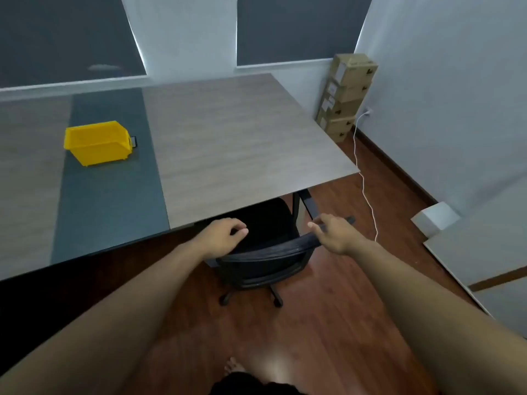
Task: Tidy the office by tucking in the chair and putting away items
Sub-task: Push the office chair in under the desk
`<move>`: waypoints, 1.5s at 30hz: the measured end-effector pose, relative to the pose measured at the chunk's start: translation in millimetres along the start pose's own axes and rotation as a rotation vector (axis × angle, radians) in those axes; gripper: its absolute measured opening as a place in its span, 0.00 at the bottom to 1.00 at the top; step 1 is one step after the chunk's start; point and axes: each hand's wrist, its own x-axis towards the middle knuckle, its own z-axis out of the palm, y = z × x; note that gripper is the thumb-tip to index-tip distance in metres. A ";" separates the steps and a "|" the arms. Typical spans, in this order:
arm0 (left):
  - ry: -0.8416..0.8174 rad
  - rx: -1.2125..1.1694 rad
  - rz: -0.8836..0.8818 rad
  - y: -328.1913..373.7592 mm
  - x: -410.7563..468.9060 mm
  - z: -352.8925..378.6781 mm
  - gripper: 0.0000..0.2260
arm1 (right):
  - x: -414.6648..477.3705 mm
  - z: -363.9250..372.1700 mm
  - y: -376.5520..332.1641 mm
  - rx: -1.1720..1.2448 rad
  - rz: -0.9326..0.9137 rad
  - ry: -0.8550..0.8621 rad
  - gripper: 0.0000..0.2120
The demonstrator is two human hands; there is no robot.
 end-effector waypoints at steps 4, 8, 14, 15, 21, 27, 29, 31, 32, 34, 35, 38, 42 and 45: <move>-0.072 -0.031 -0.099 5.4 14.8 34.9 0.27 | 17.6 26.1 8.5 -0.002 0.078 -0.074 0.28; -0.122 -0.001 -0.156 8.8 27.5 63.0 0.31 | 38.0 39.9 12.2 -0.082 0.037 -0.126 0.23; 0.027 0.375 -0.200 0.0 38.7 97.4 0.32 | 72.6 56.4 33.5 -0.310 -0.085 -0.210 0.30; 0.048 0.401 -0.206 -0.5 40.8 99.5 0.31 | 77.3 55.6 35.3 -0.339 -0.124 -0.203 0.31; 0.118 0.404 -0.270 -4.3 62.6 100.2 0.27 | 111.6 44.2 42.0 -0.384 -0.263 -0.165 0.34; 0.147 0.394 -0.333 -2.4 101.0 85.6 0.27 | 161.8 25.1 41.2 -0.359 -0.304 -0.175 0.32; 0.154 0.397 -0.347 -3.8 112.5 79.4 0.27 | 175.2 21.0 39.5 -0.357 -0.314 -0.174 0.31; 0.166 0.399 -0.357 -5.9 122.3 74.8 0.26 | 187.7 17.2 37.7 -0.361 -0.322 -0.166 0.30; 0.176 0.397 -0.365 -6.9 127.0 72.5 0.25 | 193.8 14.9 36.6 -0.364 -0.327 -0.163 0.29; 0.203 0.391 -0.391 -9.6 136.8 68.6 0.23 | 205.1 10.7 34.5 -0.372 -0.336 -0.163 0.28; 0.223 0.384 -0.408 -10.0 141.8 67.2 0.22 | 210.6 8.2 33.5 -0.375 -0.337 -0.166 0.28; 0.273 0.354 -0.451 -5.7 156.9 62.6 0.17 | 227.8 0.2 33.2 -0.373 -0.324 -0.177 0.27; 0.289 0.337 -0.465 -7.6 172.2 55.3 0.16 | 243.8 -5.4 33.2 -0.355 -0.298 -0.188 0.27; 0.266 0.339 -0.478 -16.3 179.6 44.6 0.15 | 247.3 -2.5 28.0 -0.329 -0.293 -0.144 0.27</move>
